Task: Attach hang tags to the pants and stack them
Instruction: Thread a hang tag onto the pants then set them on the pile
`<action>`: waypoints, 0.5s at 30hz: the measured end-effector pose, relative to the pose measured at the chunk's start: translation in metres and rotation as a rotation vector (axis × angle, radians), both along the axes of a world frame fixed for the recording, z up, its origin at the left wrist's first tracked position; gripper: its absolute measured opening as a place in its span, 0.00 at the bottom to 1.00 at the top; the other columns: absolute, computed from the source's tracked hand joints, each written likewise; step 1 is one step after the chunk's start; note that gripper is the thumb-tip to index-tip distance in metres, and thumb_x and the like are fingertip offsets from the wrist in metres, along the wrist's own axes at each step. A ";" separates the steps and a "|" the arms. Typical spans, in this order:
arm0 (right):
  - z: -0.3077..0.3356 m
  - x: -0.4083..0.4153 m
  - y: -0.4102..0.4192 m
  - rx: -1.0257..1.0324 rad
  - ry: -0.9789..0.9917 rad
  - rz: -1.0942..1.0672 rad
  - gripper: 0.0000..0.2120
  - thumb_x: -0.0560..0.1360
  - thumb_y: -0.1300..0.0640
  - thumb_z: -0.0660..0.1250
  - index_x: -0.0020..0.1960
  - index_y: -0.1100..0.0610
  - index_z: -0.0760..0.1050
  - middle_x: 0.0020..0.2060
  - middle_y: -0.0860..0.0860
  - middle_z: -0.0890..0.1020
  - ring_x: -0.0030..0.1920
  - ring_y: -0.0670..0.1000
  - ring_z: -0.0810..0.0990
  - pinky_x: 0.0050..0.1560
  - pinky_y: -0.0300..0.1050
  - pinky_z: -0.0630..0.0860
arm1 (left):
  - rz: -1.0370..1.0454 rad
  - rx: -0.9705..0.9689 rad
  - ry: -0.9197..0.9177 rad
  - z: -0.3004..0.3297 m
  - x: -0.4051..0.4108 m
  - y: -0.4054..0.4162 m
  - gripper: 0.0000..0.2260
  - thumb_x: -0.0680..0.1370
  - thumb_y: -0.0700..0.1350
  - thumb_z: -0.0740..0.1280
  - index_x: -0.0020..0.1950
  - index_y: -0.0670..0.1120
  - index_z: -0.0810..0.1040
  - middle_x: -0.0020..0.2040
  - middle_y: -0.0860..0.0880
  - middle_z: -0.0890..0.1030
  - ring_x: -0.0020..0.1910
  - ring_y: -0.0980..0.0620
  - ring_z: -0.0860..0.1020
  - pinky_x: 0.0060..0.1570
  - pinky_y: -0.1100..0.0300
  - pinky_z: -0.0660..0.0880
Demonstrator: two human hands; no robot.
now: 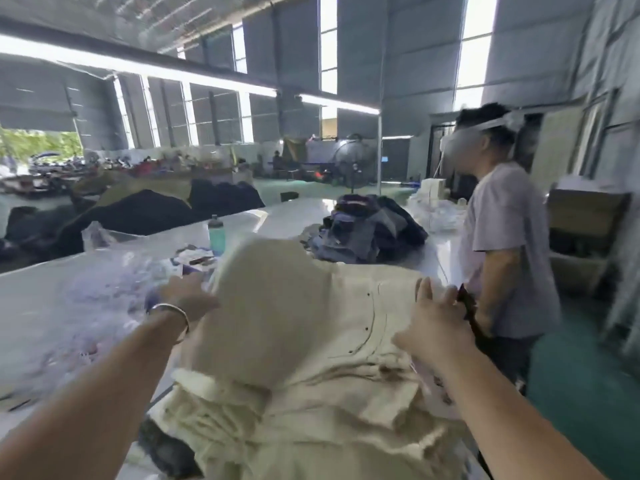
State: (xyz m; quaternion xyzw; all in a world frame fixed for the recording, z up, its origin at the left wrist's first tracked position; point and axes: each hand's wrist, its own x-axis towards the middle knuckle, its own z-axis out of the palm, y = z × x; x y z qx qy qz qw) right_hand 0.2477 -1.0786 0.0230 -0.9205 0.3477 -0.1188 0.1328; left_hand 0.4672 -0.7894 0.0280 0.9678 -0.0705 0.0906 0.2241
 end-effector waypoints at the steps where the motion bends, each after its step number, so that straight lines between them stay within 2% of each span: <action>1: -0.014 0.004 -0.003 -0.103 0.082 0.019 0.43 0.76 0.51 0.64 0.78 0.53 0.38 0.76 0.61 0.42 0.74 0.63 0.52 0.68 0.56 0.63 | -0.038 0.108 -0.012 -0.023 0.002 -0.009 0.22 0.72 0.50 0.73 0.65 0.48 0.76 0.61 0.42 0.79 0.59 0.43 0.76 0.57 0.56 0.72; 2: -0.024 0.007 -0.005 -0.167 0.112 0.063 0.37 0.77 0.54 0.60 0.78 0.49 0.41 0.77 0.58 0.41 0.75 0.62 0.48 0.70 0.59 0.60 | -0.114 0.121 0.022 -0.045 0.001 -0.020 0.22 0.73 0.51 0.73 0.66 0.48 0.76 0.64 0.43 0.78 0.62 0.44 0.75 0.58 0.57 0.70; 3: -0.033 0.012 -0.007 -0.209 0.120 0.143 0.33 0.77 0.58 0.57 0.77 0.46 0.48 0.77 0.55 0.43 0.76 0.59 0.48 0.71 0.61 0.56 | -0.199 0.075 0.090 -0.065 -0.004 -0.033 0.21 0.75 0.52 0.72 0.66 0.49 0.76 0.65 0.45 0.77 0.64 0.45 0.74 0.59 0.59 0.68; 5: -0.042 0.019 -0.007 -0.238 0.169 0.326 0.25 0.76 0.61 0.55 0.70 0.44 0.65 0.74 0.51 0.61 0.73 0.54 0.58 0.72 0.60 0.54 | -0.319 -0.004 0.229 -0.101 -0.015 -0.058 0.18 0.78 0.54 0.68 0.67 0.50 0.76 0.67 0.49 0.76 0.65 0.50 0.74 0.60 0.62 0.67; 7: -0.046 0.022 -0.004 -0.264 0.192 0.427 0.21 0.76 0.63 0.55 0.63 0.46 0.74 0.63 0.48 0.74 0.64 0.52 0.69 0.69 0.54 0.60 | -0.390 0.030 0.336 -0.135 -0.025 -0.075 0.17 0.80 0.56 0.63 0.66 0.51 0.77 0.66 0.51 0.77 0.65 0.51 0.74 0.59 0.64 0.67; 9: -0.045 0.025 0.001 -0.288 0.189 0.469 0.19 0.76 0.63 0.55 0.61 0.48 0.76 0.59 0.48 0.76 0.60 0.53 0.72 0.65 0.49 0.64 | -0.442 0.050 0.352 -0.156 -0.033 -0.082 0.17 0.82 0.53 0.60 0.68 0.49 0.76 0.68 0.50 0.76 0.68 0.52 0.72 0.60 0.66 0.64; 11: -0.040 0.027 0.009 -0.326 0.240 0.497 0.18 0.77 0.62 0.55 0.62 0.50 0.75 0.59 0.49 0.76 0.59 0.53 0.74 0.62 0.47 0.65 | -0.465 0.009 0.342 -0.162 -0.036 -0.079 0.17 0.83 0.49 0.59 0.69 0.46 0.74 0.70 0.49 0.75 0.70 0.52 0.70 0.60 0.68 0.62; 15: -0.020 0.027 0.052 -0.251 0.213 0.592 0.20 0.75 0.63 0.55 0.63 0.48 0.73 0.61 0.47 0.77 0.62 0.51 0.74 0.62 0.46 0.66 | -0.399 -0.097 0.344 -0.146 -0.055 -0.050 0.13 0.81 0.51 0.63 0.62 0.49 0.80 0.61 0.51 0.81 0.60 0.54 0.76 0.47 0.70 0.65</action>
